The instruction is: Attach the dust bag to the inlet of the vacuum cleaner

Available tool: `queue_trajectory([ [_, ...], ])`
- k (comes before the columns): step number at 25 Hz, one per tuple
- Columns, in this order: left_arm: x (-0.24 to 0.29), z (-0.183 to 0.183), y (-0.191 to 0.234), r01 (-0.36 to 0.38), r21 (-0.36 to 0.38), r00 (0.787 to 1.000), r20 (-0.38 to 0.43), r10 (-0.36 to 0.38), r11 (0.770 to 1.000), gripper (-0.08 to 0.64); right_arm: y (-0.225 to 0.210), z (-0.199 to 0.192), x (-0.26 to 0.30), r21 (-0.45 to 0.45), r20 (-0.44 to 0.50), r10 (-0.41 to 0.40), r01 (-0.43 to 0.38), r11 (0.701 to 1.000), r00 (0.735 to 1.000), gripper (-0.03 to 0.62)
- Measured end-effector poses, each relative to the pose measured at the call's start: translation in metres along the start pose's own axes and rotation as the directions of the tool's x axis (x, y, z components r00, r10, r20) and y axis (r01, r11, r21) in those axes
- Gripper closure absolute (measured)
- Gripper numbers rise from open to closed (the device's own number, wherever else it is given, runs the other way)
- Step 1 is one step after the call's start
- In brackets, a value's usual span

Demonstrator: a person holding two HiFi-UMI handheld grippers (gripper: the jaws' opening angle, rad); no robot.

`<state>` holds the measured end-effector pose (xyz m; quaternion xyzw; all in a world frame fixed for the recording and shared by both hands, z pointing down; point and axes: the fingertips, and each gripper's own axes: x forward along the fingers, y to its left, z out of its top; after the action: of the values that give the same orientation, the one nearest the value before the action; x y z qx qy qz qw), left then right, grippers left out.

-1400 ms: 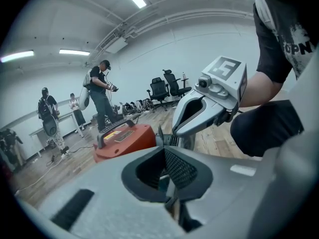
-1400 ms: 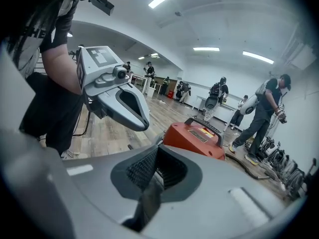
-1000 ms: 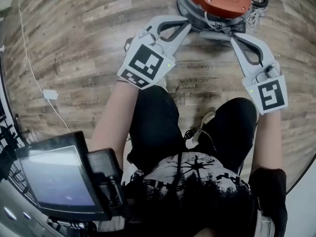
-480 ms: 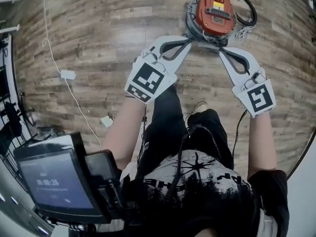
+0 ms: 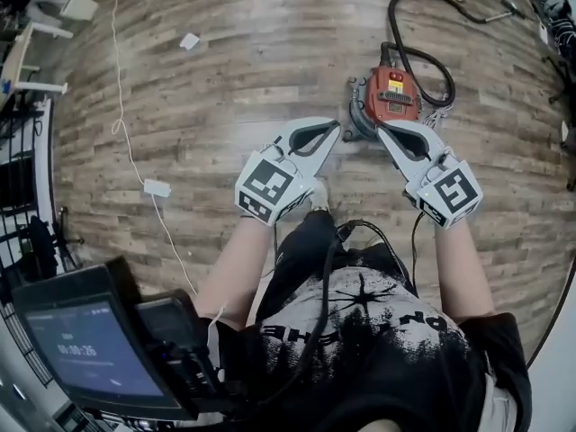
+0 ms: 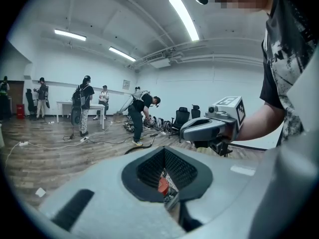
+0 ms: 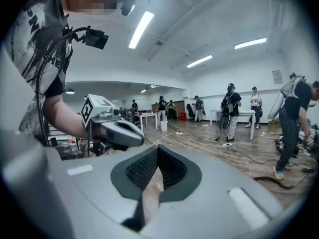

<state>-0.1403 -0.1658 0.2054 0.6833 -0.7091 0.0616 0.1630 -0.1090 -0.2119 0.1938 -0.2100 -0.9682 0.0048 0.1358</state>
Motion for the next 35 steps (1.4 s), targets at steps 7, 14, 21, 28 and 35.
queue_trajectory([
  [7,-0.012,0.061,0.028,0.048,0.047,0.996,0.075,-0.051,0.998,0.558,-0.013,0.066,0.019,0.137,0.191,-0.021,-0.006,0.991,0.981,0.586],
  [14,-0.015,0.082,0.045,0.020,0.052,0.994,0.103,-0.026,0.998,0.558,-0.017,0.086,0.037,0.069,0.173,0.055,-0.068,0.995,0.983,0.586],
  [21,-0.013,0.102,0.041,-0.040,0.046,0.993,0.117,0.034,0.998,0.558,-0.012,0.105,0.035,-0.054,0.123,0.183,-0.178,0.983,0.975,0.586],
  [28,-0.003,0.124,0.017,-0.122,0.034,0.978,0.173,0.115,0.992,0.558,-0.031,0.113,-0.005,-0.117,0.108,0.224,-0.212,0.970,0.968,0.586],
  [35,0.030,0.133,-0.024,-0.110,0.048,0.978,0.183,0.100,0.993,0.558,-0.057,0.096,-0.054,-0.098,0.121,0.196,-0.184,0.978,0.973,0.586],
])
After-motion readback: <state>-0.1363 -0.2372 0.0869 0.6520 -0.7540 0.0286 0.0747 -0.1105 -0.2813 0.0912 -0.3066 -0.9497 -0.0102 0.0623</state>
